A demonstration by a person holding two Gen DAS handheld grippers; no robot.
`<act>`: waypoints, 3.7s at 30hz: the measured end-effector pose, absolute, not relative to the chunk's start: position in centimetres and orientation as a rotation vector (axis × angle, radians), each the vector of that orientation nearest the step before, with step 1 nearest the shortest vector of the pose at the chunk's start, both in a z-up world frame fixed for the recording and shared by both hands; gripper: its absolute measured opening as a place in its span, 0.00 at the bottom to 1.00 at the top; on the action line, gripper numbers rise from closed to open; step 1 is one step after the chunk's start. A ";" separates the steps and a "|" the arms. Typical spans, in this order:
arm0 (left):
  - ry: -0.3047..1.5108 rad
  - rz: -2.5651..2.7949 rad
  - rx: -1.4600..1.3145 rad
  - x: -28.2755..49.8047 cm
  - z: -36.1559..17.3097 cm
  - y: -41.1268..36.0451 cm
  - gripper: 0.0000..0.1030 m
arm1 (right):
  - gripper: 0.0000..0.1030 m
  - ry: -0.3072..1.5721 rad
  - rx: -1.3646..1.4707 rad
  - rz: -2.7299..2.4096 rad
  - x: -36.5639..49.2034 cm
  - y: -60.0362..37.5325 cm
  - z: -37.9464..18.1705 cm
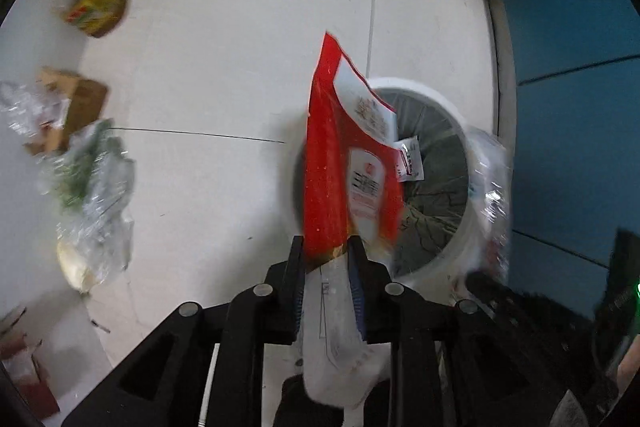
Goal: Collect trash
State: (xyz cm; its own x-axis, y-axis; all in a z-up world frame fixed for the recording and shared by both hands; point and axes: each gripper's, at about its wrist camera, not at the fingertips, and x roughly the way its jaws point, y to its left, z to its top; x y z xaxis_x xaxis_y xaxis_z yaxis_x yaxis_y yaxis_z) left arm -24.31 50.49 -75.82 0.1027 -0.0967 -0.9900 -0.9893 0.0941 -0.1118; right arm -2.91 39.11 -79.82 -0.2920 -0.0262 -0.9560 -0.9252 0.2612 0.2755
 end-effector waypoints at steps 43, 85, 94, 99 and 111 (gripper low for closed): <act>0.714 1.318 -0.676 -29.3 -18.8 19.6 0.98 | 1.00 0.850 -0.637 1.266 -10.2 13.7 -18.7; 0.606 1.075 -0.835 -31.9 -6.7 9.7 1.00 | 1.00 0.912 -0.582 1.539 -13.2 5.1 -1.8; 0.627 1.047 -0.850 -31.4 -7.2 9.3 1.00 | 1.00 0.943 -0.573 1.531 -12.3 4.1 -2.4; 0.636 1.034 -0.850 -31.1 -7.2 9.1 1.00 | 1.00 0.948 -0.568 1.524 -12.0 3.7 -2.4; 0.649 1.022 -0.863 -31.1 -7.7 8.9 1.00 | 1.00 0.961 -0.576 1.521 -12.1 3.2 -2.7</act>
State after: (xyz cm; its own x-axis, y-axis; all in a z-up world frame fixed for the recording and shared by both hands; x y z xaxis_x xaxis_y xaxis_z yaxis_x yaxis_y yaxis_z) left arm -31.12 8.85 -7.67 0.3927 0.4526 -0.8006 -0.9170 0.2584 -0.3038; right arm -12.15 3.23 -2.66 -0.1910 0.5611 -0.8054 -0.9684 0.0262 0.2479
